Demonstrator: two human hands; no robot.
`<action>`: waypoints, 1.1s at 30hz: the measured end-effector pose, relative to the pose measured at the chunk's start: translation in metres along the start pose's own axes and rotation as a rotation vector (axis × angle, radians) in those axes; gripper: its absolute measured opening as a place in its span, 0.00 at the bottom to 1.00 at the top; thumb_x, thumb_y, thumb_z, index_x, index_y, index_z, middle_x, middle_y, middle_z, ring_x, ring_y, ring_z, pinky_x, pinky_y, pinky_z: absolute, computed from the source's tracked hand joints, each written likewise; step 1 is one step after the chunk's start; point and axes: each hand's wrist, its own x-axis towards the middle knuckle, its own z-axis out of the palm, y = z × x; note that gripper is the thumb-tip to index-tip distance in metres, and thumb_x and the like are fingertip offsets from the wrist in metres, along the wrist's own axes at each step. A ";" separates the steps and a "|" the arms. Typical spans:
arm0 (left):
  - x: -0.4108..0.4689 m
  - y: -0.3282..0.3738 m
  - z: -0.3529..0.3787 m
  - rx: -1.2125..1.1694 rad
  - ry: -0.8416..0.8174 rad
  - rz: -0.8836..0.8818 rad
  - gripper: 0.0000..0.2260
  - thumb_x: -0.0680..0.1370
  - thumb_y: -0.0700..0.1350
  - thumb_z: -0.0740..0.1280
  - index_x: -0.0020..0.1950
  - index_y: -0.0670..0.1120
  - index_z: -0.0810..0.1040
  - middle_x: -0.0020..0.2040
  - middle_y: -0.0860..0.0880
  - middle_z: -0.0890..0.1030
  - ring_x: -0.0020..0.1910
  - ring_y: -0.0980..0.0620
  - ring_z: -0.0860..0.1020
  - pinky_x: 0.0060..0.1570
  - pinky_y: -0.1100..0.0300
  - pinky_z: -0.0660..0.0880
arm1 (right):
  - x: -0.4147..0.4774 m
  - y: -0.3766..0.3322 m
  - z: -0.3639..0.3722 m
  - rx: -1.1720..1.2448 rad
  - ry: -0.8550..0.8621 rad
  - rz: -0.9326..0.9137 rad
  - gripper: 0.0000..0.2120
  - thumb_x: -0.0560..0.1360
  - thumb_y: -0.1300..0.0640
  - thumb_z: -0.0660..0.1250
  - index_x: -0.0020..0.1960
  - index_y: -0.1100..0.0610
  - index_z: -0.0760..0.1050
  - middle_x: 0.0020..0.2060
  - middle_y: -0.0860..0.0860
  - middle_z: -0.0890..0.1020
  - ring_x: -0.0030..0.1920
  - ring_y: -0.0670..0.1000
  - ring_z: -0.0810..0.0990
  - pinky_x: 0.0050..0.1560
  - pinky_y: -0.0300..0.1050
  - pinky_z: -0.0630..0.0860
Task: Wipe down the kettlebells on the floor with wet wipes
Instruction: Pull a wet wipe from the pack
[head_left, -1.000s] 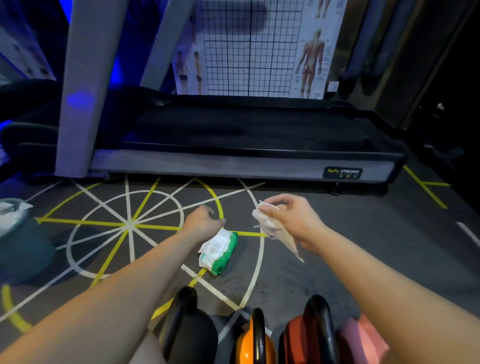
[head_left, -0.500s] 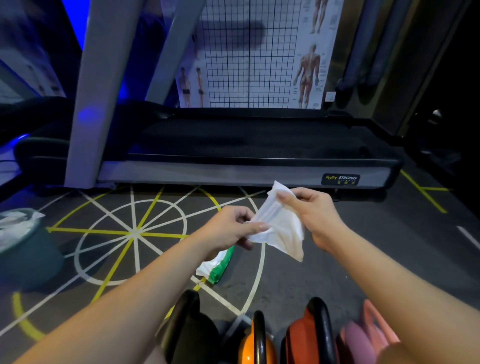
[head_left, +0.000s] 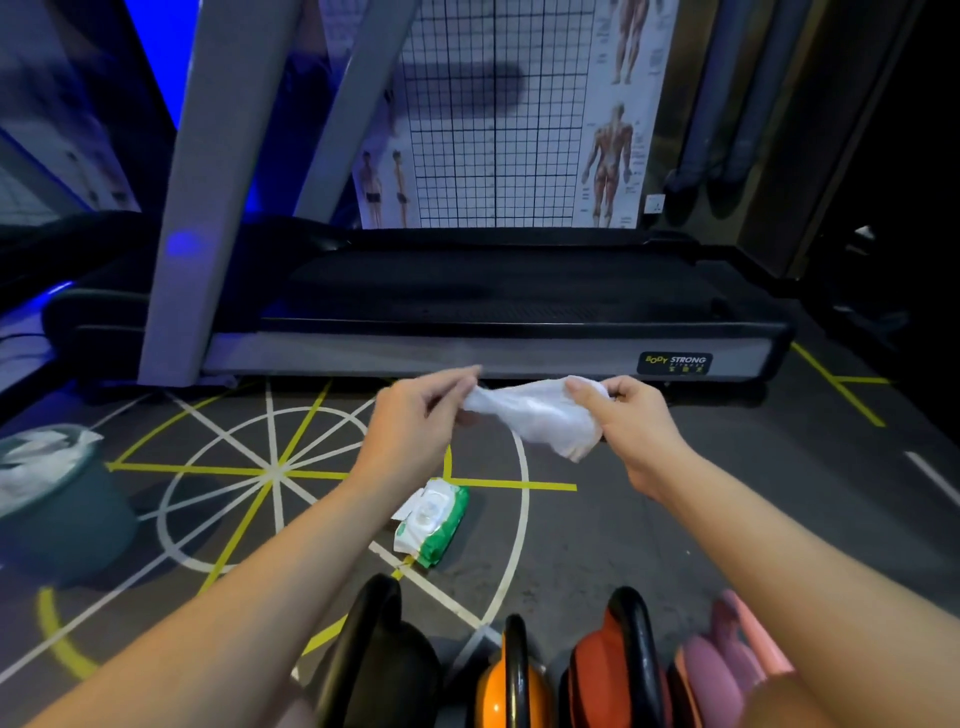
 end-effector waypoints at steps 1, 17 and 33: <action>0.000 0.003 -0.002 -0.063 0.054 0.034 0.10 0.84 0.44 0.65 0.59 0.49 0.85 0.46 0.55 0.86 0.43 0.60 0.84 0.50 0.59 0.80 | 0.003 0.004 -0.003 -0.021 0.019 0.041 0.17 0.74 0.43 0.73 0.44 0.57 0.75 0.37 0.52 0.79 0.36 0.51 0.77 0.45 0.49 0.77; -0.010 0.010 0.020 -0.264 -0.411 -0.149 0.19 0.75 0.52 0.76 0.63 0.46 0.81 0.58 0.52 0.84 0.59 0.58 0.81 0.60 0.60 0.76 | -0.033 -0.035 0.021 -0.006 -0.362 -0.277 0.18 0.75 0.38 0.69 0.41 0.51 0.71 0.37 0.55 0.76 0.38 0.53 0.73 0.41 0.51 0.70; -0.015 0.024 0.002 -0.479 -0.382 -0.414 0.09 0.82 0.48 0.67 0.46 0.45 0.76 0.42 0.43 0.78 0.39 0.48 0.77 0.39 0.57 0.73 | -0.029 -0.029 0.007 -0.165 -0.521 0.402 0.36 0.66 0.20 0.61 0.40 0.54 0.80 0.30 0.51 0.73 0.27 0.49 0.65 0.27 0.40 0.57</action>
